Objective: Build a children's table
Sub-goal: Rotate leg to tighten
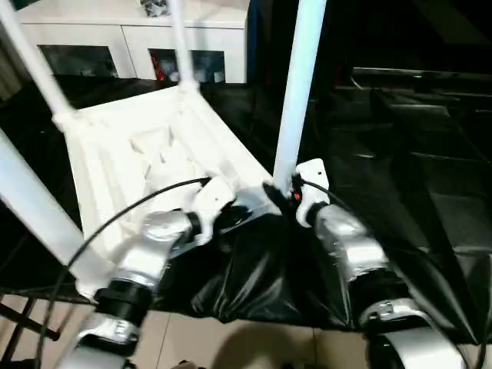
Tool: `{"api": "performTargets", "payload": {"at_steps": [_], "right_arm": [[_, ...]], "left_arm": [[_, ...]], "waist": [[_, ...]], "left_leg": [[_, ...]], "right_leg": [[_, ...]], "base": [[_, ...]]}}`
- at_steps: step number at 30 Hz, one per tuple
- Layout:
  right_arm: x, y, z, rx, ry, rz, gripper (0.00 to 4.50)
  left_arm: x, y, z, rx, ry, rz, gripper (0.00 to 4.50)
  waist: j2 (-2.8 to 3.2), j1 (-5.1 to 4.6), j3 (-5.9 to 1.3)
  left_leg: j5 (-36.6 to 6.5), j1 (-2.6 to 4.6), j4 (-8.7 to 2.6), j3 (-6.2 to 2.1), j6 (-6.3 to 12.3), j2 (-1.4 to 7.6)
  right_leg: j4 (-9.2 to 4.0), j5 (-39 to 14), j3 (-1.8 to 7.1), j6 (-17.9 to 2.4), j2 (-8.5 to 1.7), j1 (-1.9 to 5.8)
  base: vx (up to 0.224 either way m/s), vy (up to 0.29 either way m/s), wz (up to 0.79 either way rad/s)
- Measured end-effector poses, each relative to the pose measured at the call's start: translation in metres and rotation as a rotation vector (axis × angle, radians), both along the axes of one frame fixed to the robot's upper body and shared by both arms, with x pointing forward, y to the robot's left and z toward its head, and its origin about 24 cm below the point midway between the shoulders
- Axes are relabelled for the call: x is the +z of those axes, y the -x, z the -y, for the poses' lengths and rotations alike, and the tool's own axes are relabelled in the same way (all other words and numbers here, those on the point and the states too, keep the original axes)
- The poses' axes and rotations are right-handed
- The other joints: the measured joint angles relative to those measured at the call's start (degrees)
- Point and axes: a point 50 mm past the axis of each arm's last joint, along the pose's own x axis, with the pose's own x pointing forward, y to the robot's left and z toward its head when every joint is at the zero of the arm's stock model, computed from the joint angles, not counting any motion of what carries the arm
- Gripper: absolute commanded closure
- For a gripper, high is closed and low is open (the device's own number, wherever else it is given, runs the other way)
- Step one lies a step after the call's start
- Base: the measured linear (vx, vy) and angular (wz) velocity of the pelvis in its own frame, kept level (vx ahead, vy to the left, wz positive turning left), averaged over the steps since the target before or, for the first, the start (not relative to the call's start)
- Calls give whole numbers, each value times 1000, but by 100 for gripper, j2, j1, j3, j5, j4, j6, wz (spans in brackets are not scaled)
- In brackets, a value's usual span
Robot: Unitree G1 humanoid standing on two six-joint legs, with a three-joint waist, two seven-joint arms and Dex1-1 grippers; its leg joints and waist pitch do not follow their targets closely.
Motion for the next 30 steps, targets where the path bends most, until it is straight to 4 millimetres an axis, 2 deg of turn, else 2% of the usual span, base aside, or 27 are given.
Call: {"api": "performTargets", "payload": {"at_steps": [1,3,4,7,12,18,22,30], "right_arm": [[0,0,0,-2,0,6,161],[1,0,0,-3,1,12,161],[1,0,0,-3,3,17,124],[0,0,-1,6,13,26,105],[0,0,6,85,55,36,105],[2,8,18,403,113,23,105],[6,19,30,614,138,5,105],[13,36,34,911,140,-42,105]], "left_arm": [[0,0,0,2,0,3,450],[1,0,1,0,1,5,450],[1,0,1,-2,2,6,450],[1,0,1,-9,0,8,450],[2,2,0,-50,-2,2,450],[3,10,-19,-174,-8,-37,450],[5,16,-29,-262,-3,-72,450],[7,27,-43,-389,-12,-130,450]], "waist": [[5,6,-3],[14,18,-9],[17,22,-10],[17,20,-9],[14,32,-8],[11,87,-6],[1,159,0],[-13,277,8]], "left_leg": [[-1,-5,-7,0,1,-1],[0,-11,-16,0,1,1],[0,-13,-19,0,1,1],[0,-14,-17,0,1,2],[0,-21,-14,0,1,1],[0,-24,-10,-2,1,7],[0,-28,-5,-1,1,8],[1,-31,-3,-1,2,13]], "right_leg": [[0,2,0,-4,0,-7],[0,2,-5,-4,0,-17],[1,2,-7,-4,0,-20],[0,2,-7,-3,1,-21],[-3,2,-6,-4,0,-21],[-1,2,-14,-4,0,-20],[-1,2,-14,-5,0,-22],[2,2,-19,-5,0,-23]], "base": [[0,0,0],[0,0,0],[0,0,0],[0,0,0],[0,0,0],[0,0,0],[0,0,0],[0,0,0]]}}
